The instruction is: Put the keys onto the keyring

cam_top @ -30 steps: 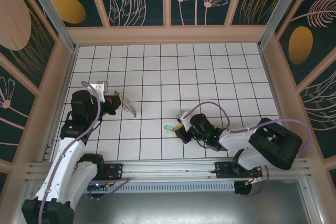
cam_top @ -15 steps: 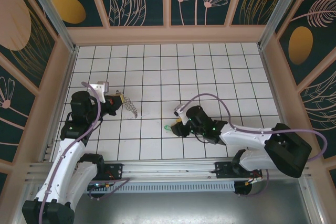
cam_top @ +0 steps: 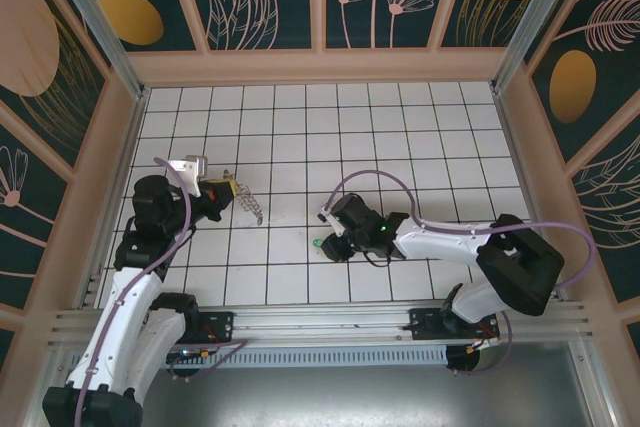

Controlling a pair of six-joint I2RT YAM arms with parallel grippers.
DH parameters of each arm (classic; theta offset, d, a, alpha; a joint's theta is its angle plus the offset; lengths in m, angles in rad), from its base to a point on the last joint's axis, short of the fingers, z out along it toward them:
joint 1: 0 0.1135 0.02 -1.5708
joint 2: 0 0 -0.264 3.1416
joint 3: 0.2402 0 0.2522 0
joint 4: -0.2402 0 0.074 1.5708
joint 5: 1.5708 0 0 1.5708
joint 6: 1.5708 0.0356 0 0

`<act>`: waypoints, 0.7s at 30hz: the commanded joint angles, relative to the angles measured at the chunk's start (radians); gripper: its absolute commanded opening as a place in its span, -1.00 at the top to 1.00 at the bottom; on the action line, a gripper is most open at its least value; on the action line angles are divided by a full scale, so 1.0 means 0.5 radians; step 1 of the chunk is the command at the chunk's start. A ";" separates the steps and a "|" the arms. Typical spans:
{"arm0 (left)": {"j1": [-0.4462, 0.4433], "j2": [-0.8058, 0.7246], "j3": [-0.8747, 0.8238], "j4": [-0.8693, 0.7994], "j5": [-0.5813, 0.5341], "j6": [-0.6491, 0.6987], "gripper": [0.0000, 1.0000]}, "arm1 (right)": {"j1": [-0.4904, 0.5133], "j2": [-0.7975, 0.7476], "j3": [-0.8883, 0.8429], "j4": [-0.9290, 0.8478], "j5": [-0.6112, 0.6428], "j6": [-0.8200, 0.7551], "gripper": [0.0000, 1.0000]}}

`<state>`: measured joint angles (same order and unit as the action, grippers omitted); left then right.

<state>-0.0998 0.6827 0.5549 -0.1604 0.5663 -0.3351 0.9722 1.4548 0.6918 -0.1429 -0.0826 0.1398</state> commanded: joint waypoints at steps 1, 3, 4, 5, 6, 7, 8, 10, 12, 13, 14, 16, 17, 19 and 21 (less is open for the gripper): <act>0.011 -0.043 -0.018 0.121 0.054 -0.020 1.00 | 0.022 0.049 0.094 -0.164 0.049 0.009 0.29; 0.012 -0.048 -0.018 0.124 0.059 -0.024 1.00 | 0.027 0.070 0.124 -0.198 0.078 -0.007 0.30; 0.012 -0.051 -0.018 0.124 0.059 -0.024 1.00 | 0.027 0.078 0.133 -0.209 0.087 -0.013 0.31; 0.012 -0.055 -0.018 0.126 0.063 -0.023 1.00 | 0.026 0.090 0.144 -0.214 0.091 -0.019 0.31; 0.012 -0.058 -0.018 0.126 0.061 -0.024 1.00 | 0.025 0.102 0.150 -0.217 0.090 -0.023 0.34; 0.012 -0.061 -0.018 0.127 0.064 -0.025 1.00 | 0.025 0.114 0.155 -0.216 0.086 -0.022 0.35; 0.012 -0.062 -0.017 0.127 0.065 -0.024 1.00 | 0.026 0.126 0.156 -0.210 0.080 -0.023 0.38; 0.013 -0.067 -0.017 0.127 0.066 -0.026 1.00 | 0.027 0.145 0.160 -0.204 0.075 -0.022 0.44; 0.012 -0.073 -0.017 0.126 0.069 -0.024 1.00 | 0.030 0.161 0.163 -0.202 0.067 -0.022 0.53; 0.010 -0.072 -0.018 0.128 0.069 -0.024 1.00 | 0.028 0.166 0.160 -0.203 0.070 -0.020 0.57; 0.012 -0.076 -0.018 0.126 0.069 -0.025 1.00 | 0.028 0.170 0.160 -0.205 0.071 -0.016 0.61; 0.013 -0.081 -0.018 0.130 0.067 -0.024 1.00 | 0.032 0.172 0.153 -0.211 0.082 -0.014 0.69; 0.014 -0.082 -0.017 0.129 0.067 -0.024 1.00 | 0.034 0.173 0.151 -0.209 0.085 -0.011 0.73; 0.012 -0.083 -0.017 0.131 0.071 -0.029 1.00 | 0.041 0.172 0.142 -0.205 0.090 -0.001 0.81; 0.012 -0.083 -0.016 0.131 0.073 -0.029 1.00 | 0.051 0.177 0.128 -0.198 0.095 0.011 0.88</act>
<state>-0.0998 0.6571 0.5495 -0.1574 0.5762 -0.3355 0.9852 1.5326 0.7456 -0.2256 -0.0547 0.1368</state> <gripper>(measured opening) 0.063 0.072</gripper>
